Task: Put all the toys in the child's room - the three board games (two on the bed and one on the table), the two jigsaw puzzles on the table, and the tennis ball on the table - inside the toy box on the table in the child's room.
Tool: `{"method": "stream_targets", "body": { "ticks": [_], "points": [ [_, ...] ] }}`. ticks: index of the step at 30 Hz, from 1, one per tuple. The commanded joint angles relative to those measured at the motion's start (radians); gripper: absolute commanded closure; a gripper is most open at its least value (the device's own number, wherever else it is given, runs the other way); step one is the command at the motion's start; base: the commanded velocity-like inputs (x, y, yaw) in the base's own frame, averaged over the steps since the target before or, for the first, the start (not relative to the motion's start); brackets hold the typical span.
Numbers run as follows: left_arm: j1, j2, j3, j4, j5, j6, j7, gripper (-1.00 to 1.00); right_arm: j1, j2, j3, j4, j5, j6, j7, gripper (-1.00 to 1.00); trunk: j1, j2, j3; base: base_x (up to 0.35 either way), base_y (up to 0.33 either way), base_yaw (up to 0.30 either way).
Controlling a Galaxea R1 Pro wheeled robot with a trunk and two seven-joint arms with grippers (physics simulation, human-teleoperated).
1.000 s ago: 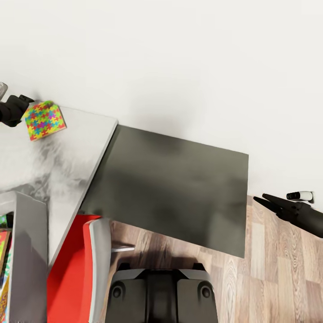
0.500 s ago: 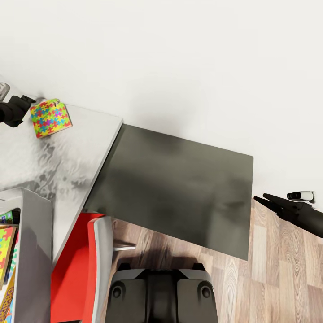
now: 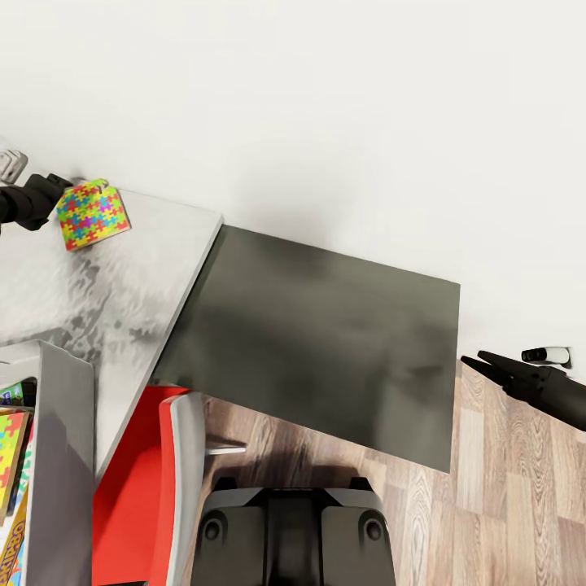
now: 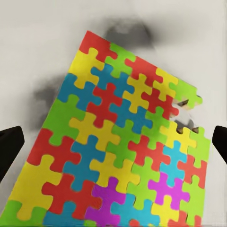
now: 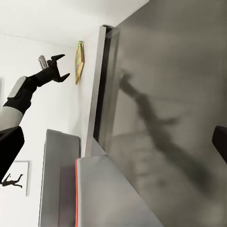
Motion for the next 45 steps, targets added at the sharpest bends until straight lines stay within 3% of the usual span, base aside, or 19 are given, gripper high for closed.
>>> {"method": "stream_targets", "body": {
  "ticks": [1,12,23,31,45],
  "points": [
    [0.0,-0.004,-0.006,-0.002,0.008,0.002,0.009,-1.0,-0.001,0.0,-0.001,0.0,0.003,0.003,0.005,-1.0,0.001,-0.002,-0.001,0.0,0.0,0.002],
    [-0.001,-0.035,-0.01,0.006,-0.002,-0.001,0.012,-1.0,-0.001,0.0,-0.001,0.0,0.003,0.003,0.005,-1.0,0.001,-0.002,-0.001,0.0,0.0,0.001],
    [0.007,-0.065,-0.016,0.033,-0.078,-0.012,0.009,-1.0,-0.001,-0.001,-0.003,0.0,0.003,0.003,0.005,-1.0,0.001,-0.002,-0.001,0.0,0.0,0.0],
    [0.02,-0.069,-0.016,0.047,-0.1,-0.017,0.005,-1.0,-0.001,-0.002,-0.004,0.0,0.003,0.003,0.005,-1.0,0.001,-0.002,-0.001,0.0,0.0,0.0],
    [0.046,-0.066,-0.017,0.051,-0.108,-0.024,0.004,-1.0,-0.001,-0.002,-0.005,0.0,0.003,0.003,0.005,-1.0,0.001,-0.002,-0.001,0.0,0.0,0.0]
  ]
}}
